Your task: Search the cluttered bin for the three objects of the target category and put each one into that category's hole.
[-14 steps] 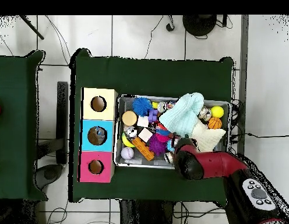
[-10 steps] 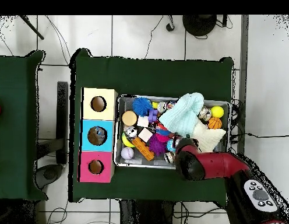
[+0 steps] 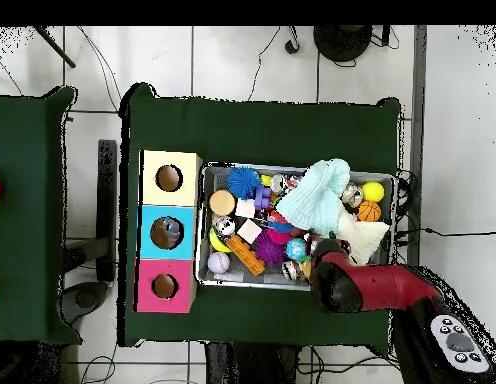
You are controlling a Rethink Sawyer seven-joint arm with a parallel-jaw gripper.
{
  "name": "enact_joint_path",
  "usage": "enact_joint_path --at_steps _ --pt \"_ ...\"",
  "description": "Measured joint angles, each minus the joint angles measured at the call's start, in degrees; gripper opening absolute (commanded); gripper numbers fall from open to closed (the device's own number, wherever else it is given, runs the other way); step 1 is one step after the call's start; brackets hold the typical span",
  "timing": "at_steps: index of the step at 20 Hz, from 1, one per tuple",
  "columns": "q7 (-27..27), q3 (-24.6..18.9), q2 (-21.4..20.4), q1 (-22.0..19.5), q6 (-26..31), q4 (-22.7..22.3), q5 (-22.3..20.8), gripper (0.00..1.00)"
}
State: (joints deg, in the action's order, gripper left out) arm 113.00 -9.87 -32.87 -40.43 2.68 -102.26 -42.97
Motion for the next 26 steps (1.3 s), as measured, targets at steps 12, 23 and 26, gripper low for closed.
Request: enact_joint_path --at_steps 12,23,26 --pt "0.0 -0.3 0.4 -1.3 0.0 0.2 -1.2 1.0" --pt "0.0 0.7 7.3 0.1 -3.8 5.4 -6.3 1.0" --pt "0.0 0.8 8.8 0.0 -6.3 6.5 -7.6 1.0"
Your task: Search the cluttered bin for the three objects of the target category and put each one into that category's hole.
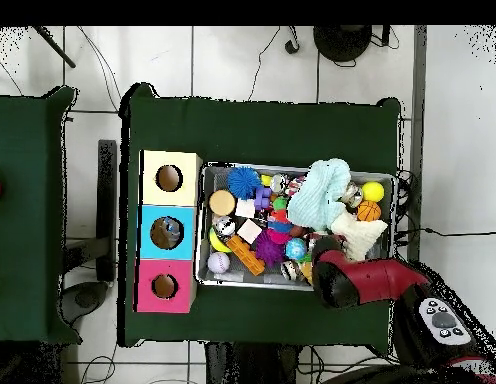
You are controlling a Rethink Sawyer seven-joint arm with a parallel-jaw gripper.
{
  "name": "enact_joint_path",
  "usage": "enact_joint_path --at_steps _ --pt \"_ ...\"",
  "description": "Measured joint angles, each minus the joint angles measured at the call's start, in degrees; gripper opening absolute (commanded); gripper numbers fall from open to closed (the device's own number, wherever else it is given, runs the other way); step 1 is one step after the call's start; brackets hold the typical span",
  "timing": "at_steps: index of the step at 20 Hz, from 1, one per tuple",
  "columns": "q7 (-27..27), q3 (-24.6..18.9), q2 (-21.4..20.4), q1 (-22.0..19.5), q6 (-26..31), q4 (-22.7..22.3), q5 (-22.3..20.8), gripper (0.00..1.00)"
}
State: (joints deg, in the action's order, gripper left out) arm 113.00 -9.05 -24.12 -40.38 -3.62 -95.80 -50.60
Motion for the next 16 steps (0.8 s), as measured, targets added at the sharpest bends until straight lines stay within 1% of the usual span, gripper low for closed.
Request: enact_joint_path --at_steps 4,8,16 --pt "0.0 0.2 0.7 0.0 -1.5 0.6 -0.8 1.0" --pt "0.0 0.2 0.6 0.0 -1.5 0.7 -1.3 1.0" --pt "0.0 0.0 -0.6 -0.4 -1.3 0.2 -1.7 1.0"
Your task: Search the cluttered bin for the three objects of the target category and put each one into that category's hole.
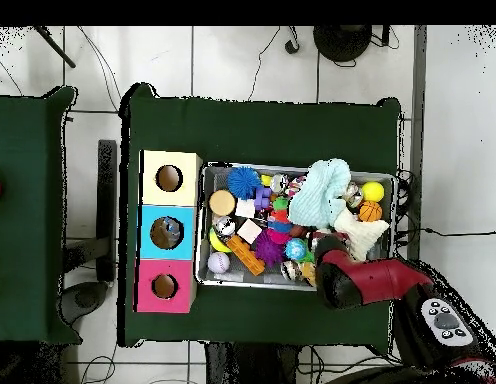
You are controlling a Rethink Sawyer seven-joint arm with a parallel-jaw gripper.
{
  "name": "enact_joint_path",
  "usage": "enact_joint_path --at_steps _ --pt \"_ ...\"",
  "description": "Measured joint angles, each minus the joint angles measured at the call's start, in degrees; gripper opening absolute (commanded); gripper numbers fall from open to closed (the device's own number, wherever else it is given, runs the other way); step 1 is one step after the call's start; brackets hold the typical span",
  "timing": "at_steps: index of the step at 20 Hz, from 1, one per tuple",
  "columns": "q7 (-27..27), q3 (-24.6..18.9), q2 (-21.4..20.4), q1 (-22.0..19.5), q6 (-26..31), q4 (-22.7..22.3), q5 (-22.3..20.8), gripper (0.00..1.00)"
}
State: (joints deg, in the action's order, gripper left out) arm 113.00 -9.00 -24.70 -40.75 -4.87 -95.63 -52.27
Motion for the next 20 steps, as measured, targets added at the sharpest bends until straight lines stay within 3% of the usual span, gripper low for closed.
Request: enact_joint_path --at_steps 20 --pt "0.0 -0.2 -9.7 0.5 5.4 -8.2 1.6 1.0"
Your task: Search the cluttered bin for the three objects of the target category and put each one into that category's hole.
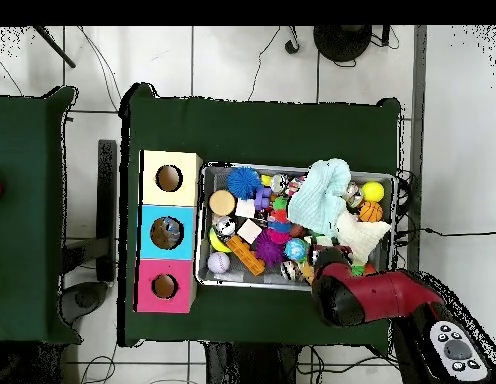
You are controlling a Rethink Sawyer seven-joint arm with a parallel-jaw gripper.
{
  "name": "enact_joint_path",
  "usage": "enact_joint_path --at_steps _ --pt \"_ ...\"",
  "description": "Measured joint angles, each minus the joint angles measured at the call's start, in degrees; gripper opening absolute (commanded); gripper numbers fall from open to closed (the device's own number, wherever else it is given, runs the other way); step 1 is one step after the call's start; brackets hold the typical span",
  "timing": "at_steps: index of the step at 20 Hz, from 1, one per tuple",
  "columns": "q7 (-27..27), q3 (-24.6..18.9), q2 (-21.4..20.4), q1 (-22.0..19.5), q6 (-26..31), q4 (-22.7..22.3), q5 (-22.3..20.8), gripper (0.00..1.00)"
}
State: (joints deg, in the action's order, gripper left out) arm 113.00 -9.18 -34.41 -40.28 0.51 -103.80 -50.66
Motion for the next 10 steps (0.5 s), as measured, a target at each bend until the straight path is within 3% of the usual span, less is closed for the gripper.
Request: enact_joint_path --at_steps 10 --pt "0.0 0.7 -1.0 1.3 0.3 -1.0 0.4 1.0"
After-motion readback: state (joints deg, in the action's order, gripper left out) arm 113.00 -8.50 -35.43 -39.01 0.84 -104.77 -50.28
